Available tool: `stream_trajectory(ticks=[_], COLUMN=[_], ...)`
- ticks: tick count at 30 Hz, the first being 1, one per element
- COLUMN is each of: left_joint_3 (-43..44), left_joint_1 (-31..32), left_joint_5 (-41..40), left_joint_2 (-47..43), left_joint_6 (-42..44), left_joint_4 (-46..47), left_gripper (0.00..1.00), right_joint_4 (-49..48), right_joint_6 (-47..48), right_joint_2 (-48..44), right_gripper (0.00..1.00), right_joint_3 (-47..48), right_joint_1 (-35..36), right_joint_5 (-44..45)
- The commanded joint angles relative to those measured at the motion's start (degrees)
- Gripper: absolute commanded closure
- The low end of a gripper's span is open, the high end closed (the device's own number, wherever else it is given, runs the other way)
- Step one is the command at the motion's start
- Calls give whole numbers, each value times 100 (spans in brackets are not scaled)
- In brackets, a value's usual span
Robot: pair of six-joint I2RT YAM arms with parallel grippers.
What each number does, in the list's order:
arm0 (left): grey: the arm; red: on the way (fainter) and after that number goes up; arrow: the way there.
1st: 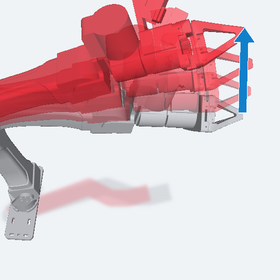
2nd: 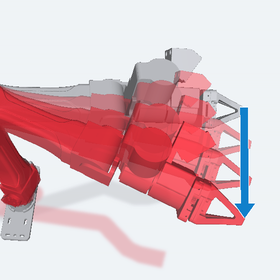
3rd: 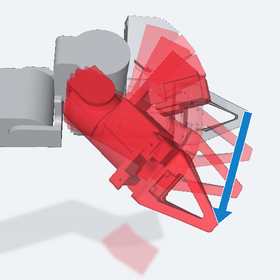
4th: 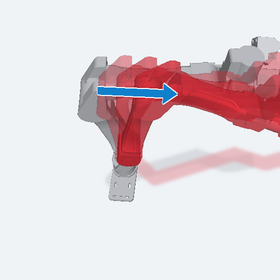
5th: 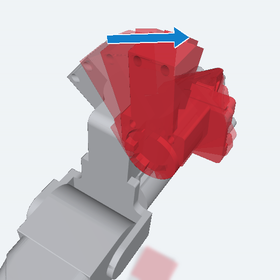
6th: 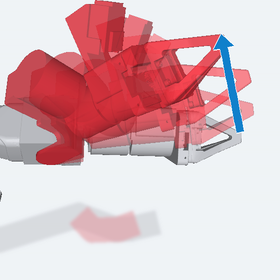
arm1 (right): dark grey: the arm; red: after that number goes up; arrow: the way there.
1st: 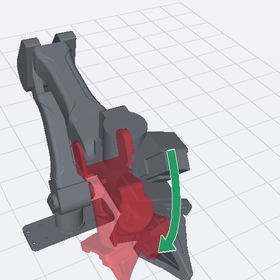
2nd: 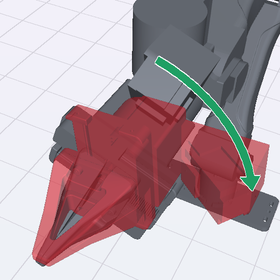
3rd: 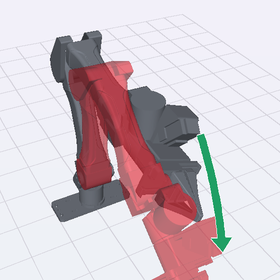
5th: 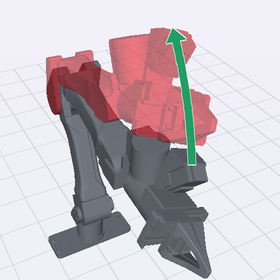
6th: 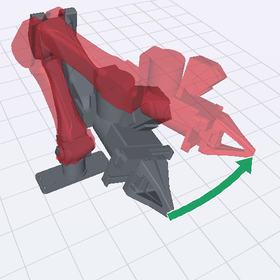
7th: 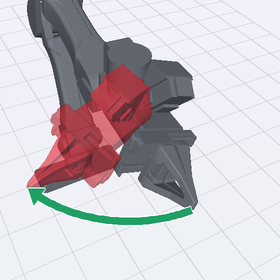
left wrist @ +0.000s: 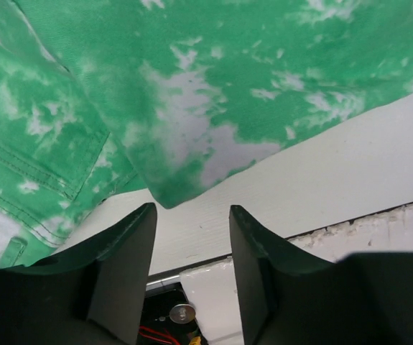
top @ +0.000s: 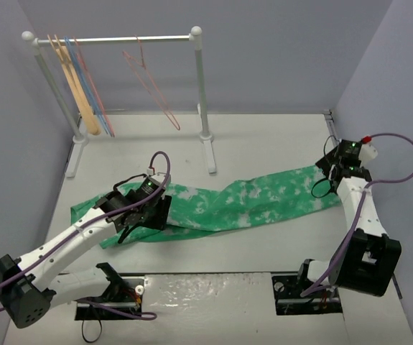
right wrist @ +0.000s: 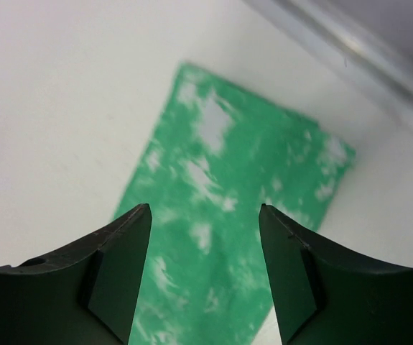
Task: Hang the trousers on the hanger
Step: Fold the trousers at the center of the board.
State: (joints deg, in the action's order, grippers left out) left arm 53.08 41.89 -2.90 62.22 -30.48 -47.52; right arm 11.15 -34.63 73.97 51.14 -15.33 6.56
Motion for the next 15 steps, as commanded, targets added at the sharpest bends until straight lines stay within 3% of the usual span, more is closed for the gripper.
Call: stream_trajectory(ticks=[1,7,15], left_joint_3=[420,905,599], left_joint_1=[-18,-224,-1656], left_joint_5=[-54,-579,-18], left_joint_2=[-280,61,334], left_joint_6=[-151,-216,-107], left_joint_4=[-279,-131,305], left_gripper=[50,49,49], right_joint_4=[-55,-6,-122], right_joint_6=[908,1899,2460], right_joint_2=[529,2066,3324], right_gripper=[41,41,41], right_joint_3=[1159,1937,2462], right_joint_1=[-9,-371,-488], right_joint_5=[134,-564,-1007])
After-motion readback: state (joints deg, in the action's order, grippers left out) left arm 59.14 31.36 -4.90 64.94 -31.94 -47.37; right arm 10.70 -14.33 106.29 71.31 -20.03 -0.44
